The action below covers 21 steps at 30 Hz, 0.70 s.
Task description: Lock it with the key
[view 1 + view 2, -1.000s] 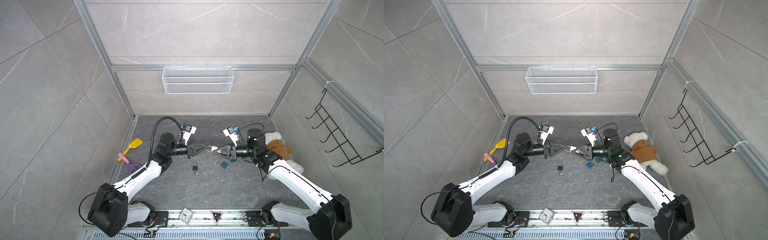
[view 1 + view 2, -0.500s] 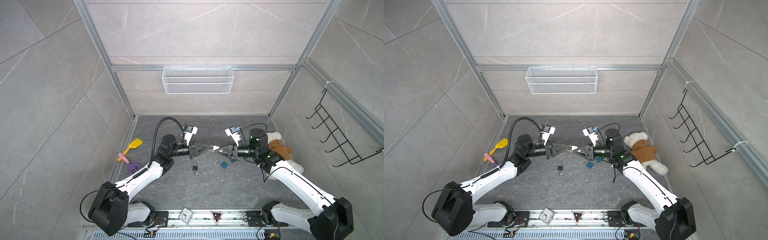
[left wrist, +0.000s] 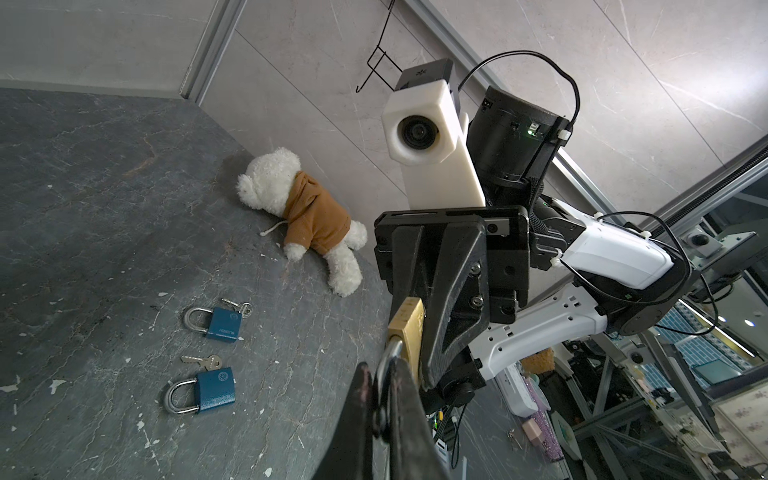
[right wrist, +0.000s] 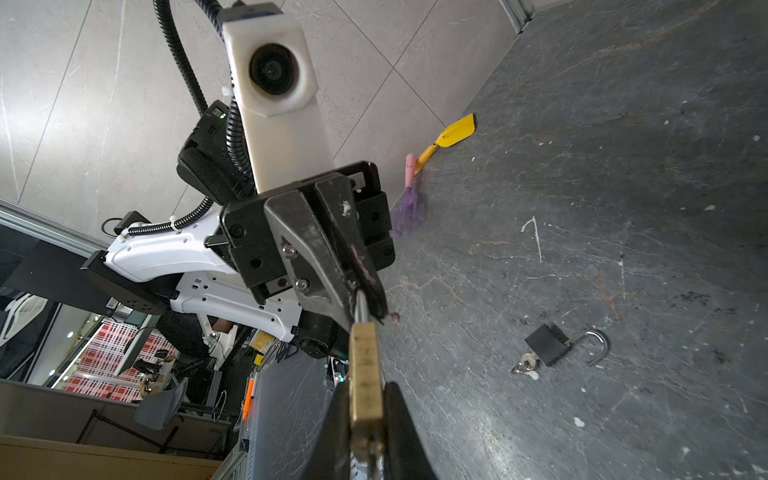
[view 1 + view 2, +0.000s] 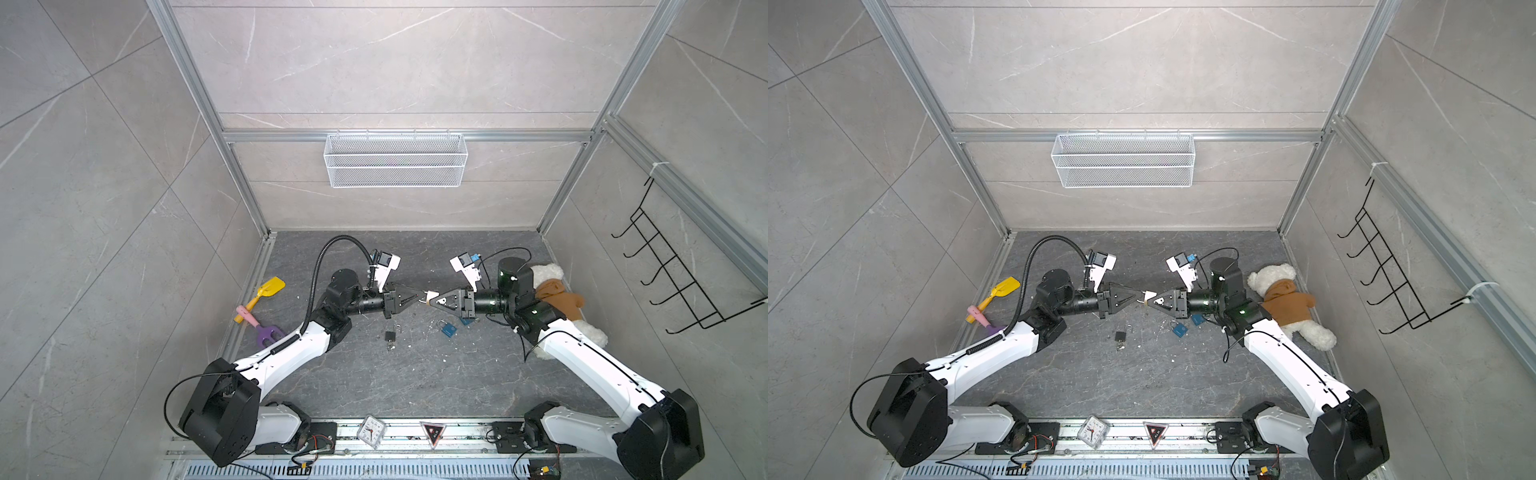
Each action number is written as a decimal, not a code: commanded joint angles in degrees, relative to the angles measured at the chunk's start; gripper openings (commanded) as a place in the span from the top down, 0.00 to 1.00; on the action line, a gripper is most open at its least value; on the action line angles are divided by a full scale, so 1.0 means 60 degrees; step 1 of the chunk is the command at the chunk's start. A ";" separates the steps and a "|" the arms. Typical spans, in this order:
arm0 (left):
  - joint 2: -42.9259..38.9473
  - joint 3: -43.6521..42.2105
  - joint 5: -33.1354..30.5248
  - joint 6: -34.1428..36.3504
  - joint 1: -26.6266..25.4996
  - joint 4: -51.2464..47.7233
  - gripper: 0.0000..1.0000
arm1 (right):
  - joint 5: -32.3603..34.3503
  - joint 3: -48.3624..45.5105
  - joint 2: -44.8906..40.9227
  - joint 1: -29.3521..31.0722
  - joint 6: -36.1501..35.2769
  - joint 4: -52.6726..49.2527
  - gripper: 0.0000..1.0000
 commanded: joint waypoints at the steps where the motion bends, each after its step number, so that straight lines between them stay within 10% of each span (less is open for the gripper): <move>1: 0.0120 0.0404 0.1510 0.0358 -0.1102 0.0003 1.00 | 0.0589 0.0065 0.0277 0.0279 0.0033 0.1206 1.00; 6: 0.0027 0.0320 0.1760 0.0347 -0.1107 0.0043 0.88 | 0.0561 0.0094 0.0342 0.0265 -0.0112 0.1132 1.00; 21: -0.0101 0.0087 0.2180 0.0138 -0.1110 0.0385 0.93 | 0.0775 0.0138 0.0673 0.0116 -0.0333 0.1072 1.00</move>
